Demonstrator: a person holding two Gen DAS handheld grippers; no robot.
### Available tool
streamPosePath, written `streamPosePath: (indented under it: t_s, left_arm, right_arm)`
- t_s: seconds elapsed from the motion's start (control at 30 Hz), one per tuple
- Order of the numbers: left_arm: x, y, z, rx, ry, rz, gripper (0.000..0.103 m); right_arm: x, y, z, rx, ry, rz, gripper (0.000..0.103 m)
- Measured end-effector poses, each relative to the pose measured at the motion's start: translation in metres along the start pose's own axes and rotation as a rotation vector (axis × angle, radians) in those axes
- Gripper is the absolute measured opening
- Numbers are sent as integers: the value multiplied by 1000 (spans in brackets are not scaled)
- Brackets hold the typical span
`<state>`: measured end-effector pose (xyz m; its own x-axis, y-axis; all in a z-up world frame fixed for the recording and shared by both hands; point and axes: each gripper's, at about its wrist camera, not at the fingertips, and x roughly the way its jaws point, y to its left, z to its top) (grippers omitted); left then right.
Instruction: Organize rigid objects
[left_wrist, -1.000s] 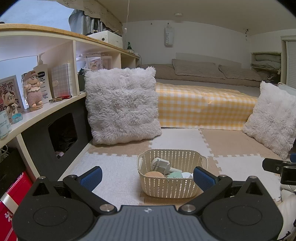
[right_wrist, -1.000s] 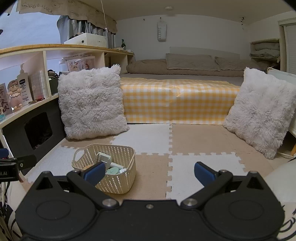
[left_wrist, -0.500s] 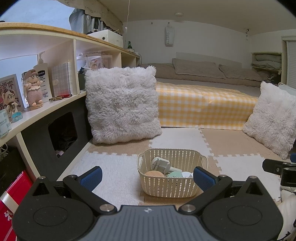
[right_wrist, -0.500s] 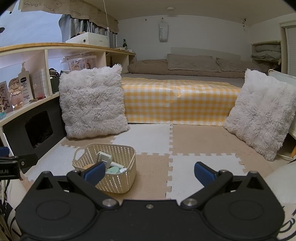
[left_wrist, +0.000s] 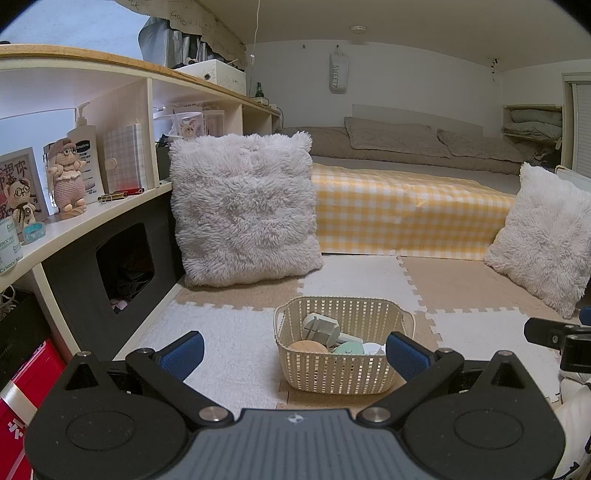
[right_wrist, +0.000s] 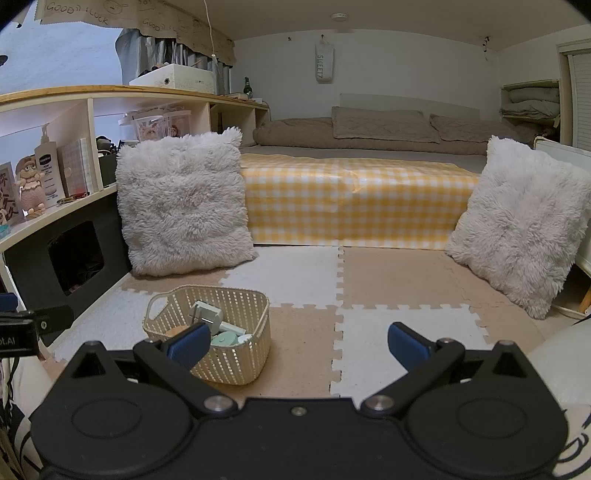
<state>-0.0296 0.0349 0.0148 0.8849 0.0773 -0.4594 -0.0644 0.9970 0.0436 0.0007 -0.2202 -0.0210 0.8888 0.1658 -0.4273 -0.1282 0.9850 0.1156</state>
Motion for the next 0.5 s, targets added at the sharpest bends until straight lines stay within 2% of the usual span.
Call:
streamPosePath:
  t_s: [0.5]
  left_arm:
    - [0, 0, 0, 0, -1, 0, 103]
  right_arm:
    - [0, 0, -1, -1, 2, -1, 103]
